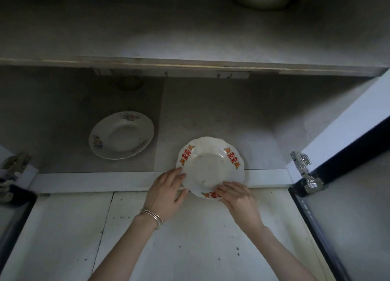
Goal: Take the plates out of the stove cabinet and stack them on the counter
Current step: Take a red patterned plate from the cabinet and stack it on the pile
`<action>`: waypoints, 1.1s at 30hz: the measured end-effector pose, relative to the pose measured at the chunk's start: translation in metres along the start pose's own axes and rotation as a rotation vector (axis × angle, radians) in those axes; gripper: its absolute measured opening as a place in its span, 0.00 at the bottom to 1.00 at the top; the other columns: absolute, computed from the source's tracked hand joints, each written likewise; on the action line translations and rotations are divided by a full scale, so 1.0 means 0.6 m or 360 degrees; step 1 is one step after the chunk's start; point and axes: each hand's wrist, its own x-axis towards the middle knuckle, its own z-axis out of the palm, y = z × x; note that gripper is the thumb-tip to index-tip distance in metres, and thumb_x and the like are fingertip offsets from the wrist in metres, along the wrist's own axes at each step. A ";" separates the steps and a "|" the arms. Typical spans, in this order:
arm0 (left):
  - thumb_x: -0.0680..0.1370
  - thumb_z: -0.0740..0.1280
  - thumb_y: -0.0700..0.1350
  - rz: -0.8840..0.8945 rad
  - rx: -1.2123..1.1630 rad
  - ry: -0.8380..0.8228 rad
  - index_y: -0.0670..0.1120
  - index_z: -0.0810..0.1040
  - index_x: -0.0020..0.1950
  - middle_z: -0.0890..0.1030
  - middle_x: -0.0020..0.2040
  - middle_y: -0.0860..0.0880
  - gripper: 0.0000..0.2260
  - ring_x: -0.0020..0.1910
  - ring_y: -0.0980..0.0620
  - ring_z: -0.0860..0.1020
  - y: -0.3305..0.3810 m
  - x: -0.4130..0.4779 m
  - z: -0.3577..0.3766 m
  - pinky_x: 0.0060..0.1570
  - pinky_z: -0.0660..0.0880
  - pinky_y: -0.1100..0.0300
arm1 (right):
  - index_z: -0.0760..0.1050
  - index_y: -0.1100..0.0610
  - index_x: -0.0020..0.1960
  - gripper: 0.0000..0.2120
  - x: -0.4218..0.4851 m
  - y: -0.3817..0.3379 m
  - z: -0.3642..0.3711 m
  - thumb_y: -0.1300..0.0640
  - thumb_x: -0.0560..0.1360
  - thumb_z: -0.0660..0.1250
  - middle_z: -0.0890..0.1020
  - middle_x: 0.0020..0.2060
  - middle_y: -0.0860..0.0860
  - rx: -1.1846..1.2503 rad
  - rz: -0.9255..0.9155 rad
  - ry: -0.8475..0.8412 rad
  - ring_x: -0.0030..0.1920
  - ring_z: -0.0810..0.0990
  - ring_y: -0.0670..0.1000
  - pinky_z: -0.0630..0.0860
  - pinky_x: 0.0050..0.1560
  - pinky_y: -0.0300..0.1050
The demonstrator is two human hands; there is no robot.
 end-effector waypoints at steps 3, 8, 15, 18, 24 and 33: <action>0.74 0.56 0.57 -0.0027 -0.0044 0.0001 0.44 0.78 0.59 0.76 0.63 0.45 0.22 0.58 0.46 0.77 0.000 0.007 0.002 0.55 0.75 0.52 | 0.82 0.54 0.49 0.16 0.003 0.009 -0.005 0.47 0.70 0.63 0.85 0.47 0.46 0.0078 0.0042 -0.0163 0.53 0.80 0.47 0.72 0.57 0.46; 0.73 0.69 0.49 -0.0177 -0.0280 0.0020 0.41 0.69 0.68 0.67 0.71 0.43 0.26 0.65 0.44 0.71 0.004 0.035 0.008 0.55 0.76 0.50 | 0.69 0.56 0.68 0.33 0.032 0.027 -0.022 0.36 0.71 0.61 0.70 0.66 0.46 0.0504 0.0578 -0.0251 0.70 0.62 0.46 0.54 0.70 0.39; 0.70 0.71 0.41 -0.0464 -0.0669 0.0116 0.39 0.61 0.72 0.65 0.70 0.41 0.33 0.63 0.42 0.71 0.003 0.099 0.018 0.61 0.68 0.56 | 0.57 0.59 0.73 0.39 0.101 0.060 -0.014 0.60 0.69 0.73 0.62 0.70 0.53 0.0839 0.1307 -0.0122 0.69 0.62 0.52 0.60 0.65 0.40; 0.69 0.72 0.38 -0.0621 -0.0817 0.0246 0.40 0.67 0.68 0.72 0.63 0.39 0.29 0.57 0.41 0.75 0.003 0.110 0.027 0.57 0.70 0.56 | 0.66 0.56 0.68 0.30 0.106 0.064 0.002 0.65 0.69 0.71 0.75 0.56 0.50 0.1184 0.1488 -0.0047 0.58 0.74 0.52 0.73 0.51 0.43; 0.66 0.69 0.44 -0.0810 -0.0907 0.0320 0.47 0.79 0.54 0.82 0.47 0.45 0.17 0.45 0.45 0.80 -0.006 0.089 0.007 0.43 0.74 0.60 | 0.74 0.59 0.55 0.19 0.115 0.022 -0.032 0.75 0.68 0.64 0.81 0.45 0.55 0.1997 0.1921 0.0263 0.45 0.80 0.58 0.78 0.37 0.46; 0.62 0.77 0.38 -0.1090 -0.1028 0.0376 0.46 0.80 0.52 0.78 0.46 0.48 0.20 0.36 0.53 0.76 0.119 -0.065 -0.279 0.37 0.69 0.67 | 0.74 0.57 0.53 0.22 0.111 -0.154 -0.301 0.67 0.60 0.66 0.81 0.48 0.59 0.1927 0.2023 0.0038 0.47 0.80 0.59 0.76 0.46 0.52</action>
